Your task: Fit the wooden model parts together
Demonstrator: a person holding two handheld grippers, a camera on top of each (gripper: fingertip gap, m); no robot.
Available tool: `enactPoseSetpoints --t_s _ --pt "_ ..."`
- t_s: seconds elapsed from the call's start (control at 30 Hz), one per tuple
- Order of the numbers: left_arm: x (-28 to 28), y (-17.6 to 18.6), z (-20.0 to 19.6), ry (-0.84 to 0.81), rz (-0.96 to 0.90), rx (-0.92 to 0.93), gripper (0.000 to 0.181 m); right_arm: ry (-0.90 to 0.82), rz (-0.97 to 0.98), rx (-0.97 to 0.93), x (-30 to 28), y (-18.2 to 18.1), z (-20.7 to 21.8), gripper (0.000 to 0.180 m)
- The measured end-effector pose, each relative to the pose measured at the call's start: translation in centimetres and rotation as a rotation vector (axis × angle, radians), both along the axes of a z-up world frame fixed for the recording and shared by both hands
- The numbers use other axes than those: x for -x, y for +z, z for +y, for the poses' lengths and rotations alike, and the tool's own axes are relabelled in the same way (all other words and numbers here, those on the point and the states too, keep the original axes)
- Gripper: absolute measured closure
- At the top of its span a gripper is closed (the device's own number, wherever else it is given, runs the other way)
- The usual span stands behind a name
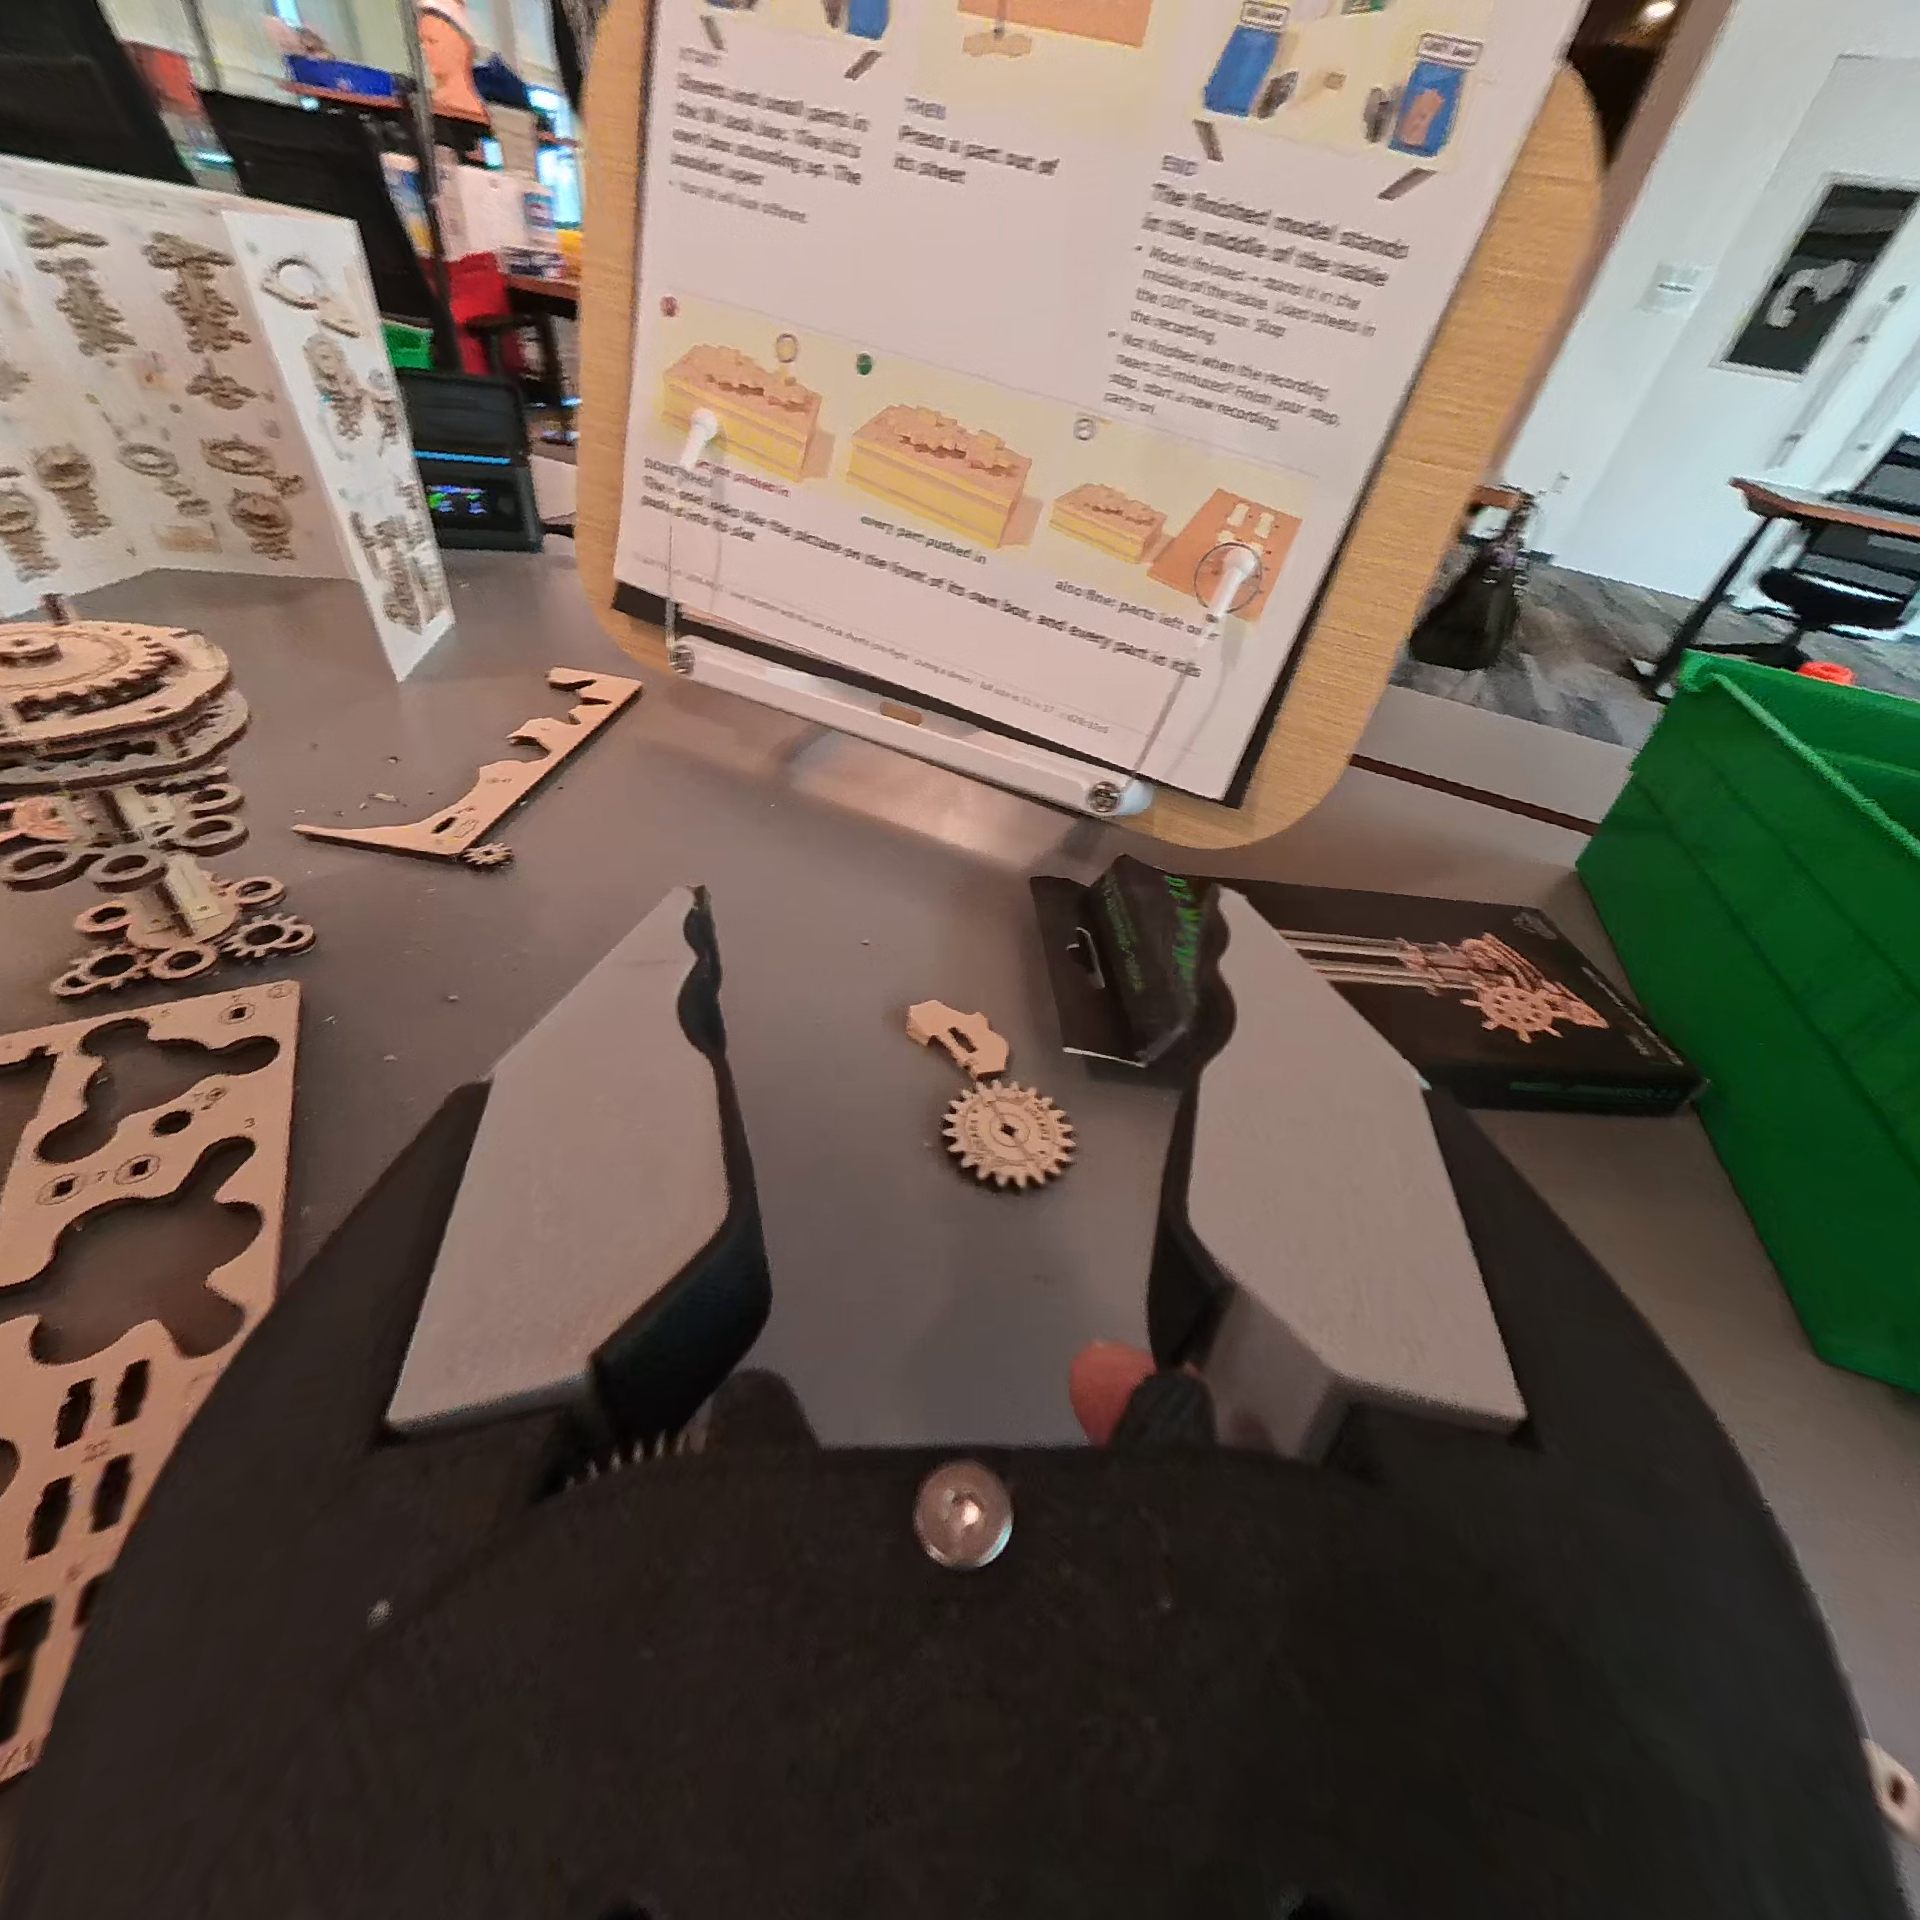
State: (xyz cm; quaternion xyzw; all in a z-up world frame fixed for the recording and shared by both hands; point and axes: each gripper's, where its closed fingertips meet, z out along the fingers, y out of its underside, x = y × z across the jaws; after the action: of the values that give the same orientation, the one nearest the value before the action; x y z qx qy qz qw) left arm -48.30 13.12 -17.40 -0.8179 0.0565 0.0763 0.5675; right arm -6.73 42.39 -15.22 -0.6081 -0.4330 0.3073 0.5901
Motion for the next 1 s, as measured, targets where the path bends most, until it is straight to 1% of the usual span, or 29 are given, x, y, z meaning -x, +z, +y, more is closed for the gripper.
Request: enactPoseSetpoints --t_s 0.1,0.23,0.33,0.4,0.5,0.6,0.73,0.8,0.9,1.0 --pt "0.3 0.1 0.0 0.012 -0.001 -0.009 0.153 -0.076 0.040 0.008 -1.2 0.6 1.2 0.092" --pt "0.8 -0.1 0.0 0.031 0.000 -0.003 0.153 -0.176 0.048 0.053 -2.6 0.2 2.9 0.095" --pt "1.1 -0.3 0.1 0.045 0.005 0.001 0.153 -0.163 0.036 0.083 -2.6 -0.2 2.9 0.099" --pt "1.3 -0.5 0.1 0.052 0.008 0.005 0.153 -0.143 0.012 0.102 -2.3 -0.6 2.8 0.106" --pt "1.4 -0.8 0.1 0.057 0.010 0.016 0.153 -0.050 -0.096 0.198 -1.3 -2.5 2.3 0.115" --pt "1.5 -1.0 0.1 0.056 0.007 0.022 0.153 0.002 -0.247 0.286 -0.4 -4.9 1.9 0.113" --pt "1.5 -1.0 0.1 0.057 0.014 0.022 0.153 -0.025 -0.401 0.304 0.3 -7.1 2.7 0.115" --pt "1.7 -1.0 0.0 0.064 0.012 0.027 0.153 -0.035 -0.457 0.335 0.4 -8.1 3.1 0.112" --pt "2.2 -1.1 -0.4 0.087 0.002 0.046 0.153 -0.020 -0.502 0.391 0.7 -9.1 3.2 0.111" --pt "2.2 -0.4 -0.6 0.086 -0.016 0.025 0.152 -0.037 -0.532 0.382 0.6 -9.5 3.6 0.117"
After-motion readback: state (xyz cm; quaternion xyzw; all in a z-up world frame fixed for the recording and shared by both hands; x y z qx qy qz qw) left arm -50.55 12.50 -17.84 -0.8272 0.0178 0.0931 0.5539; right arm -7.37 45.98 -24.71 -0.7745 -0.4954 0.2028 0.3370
